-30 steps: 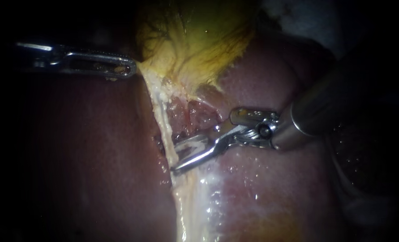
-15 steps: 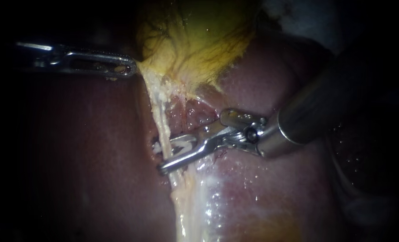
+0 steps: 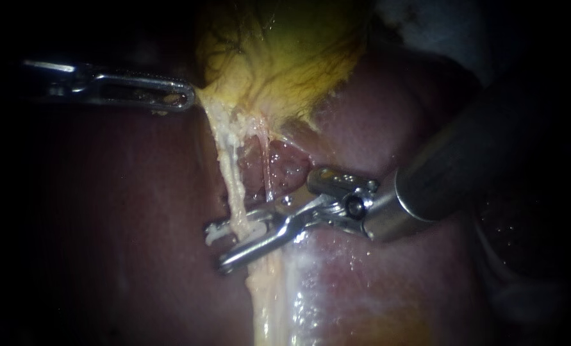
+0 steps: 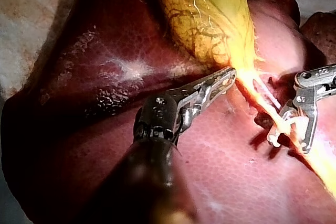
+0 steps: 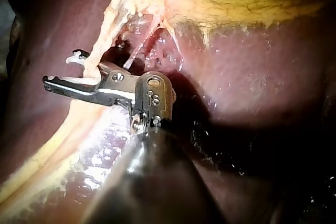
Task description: Clipping first clip left tube
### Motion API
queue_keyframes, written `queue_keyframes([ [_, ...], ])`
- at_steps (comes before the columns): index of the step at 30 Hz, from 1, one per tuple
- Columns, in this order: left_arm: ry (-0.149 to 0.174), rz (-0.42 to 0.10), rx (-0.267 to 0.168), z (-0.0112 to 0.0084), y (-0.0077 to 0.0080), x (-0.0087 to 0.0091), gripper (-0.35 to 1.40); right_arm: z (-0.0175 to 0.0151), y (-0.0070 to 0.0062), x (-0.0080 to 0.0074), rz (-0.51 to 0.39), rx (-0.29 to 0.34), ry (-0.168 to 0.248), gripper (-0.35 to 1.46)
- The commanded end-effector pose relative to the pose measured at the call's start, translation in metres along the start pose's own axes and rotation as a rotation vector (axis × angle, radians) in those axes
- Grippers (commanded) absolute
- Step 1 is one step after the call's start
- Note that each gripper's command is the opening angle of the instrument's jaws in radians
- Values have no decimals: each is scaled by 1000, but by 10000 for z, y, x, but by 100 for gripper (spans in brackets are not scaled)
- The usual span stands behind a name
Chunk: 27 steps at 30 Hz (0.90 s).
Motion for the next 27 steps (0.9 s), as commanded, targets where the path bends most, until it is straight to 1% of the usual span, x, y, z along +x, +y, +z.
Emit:
queue_keyframes([
  [1, 0, 0, 0, 0, 0, 0, -35, 1, -3, 0, -10, 10, -4, 53],
  [3, 0, 0, 0, 0, 0, 0, -35, 4, -9, 0, -26, 27, -13, 53],
  [7, 0, 0, 0, 0, 0, 0, -35, 8, -17, 3, -70, 53, -31, 51],
  [10, 0, 0, 0, 0, 0, 0, -35, 8, -18, 3, -111, 68, -41, 49],
  [15, 0, 0, 0, 0, 0, 0, -35, 6, -15, 5, -158, 64, -37, 40],
  [18, 0, 0, 0, 0, 0, 0, -35, 3, -11, 6, -170, 55, -27, 32],
  [21, 0, 0, 0, 0, 0, 0, -35, -1, -9, 7, -170, 53, -30, 19],
  [25, 0, 0, 0, 0, 0, 0, -35, -3, -9, 6, -176, 52, -28, 1],
  [27, 0, 0, 0, 0, 0, 0, -35, -3, -9, 6, -176, 52, -29, -11],
])
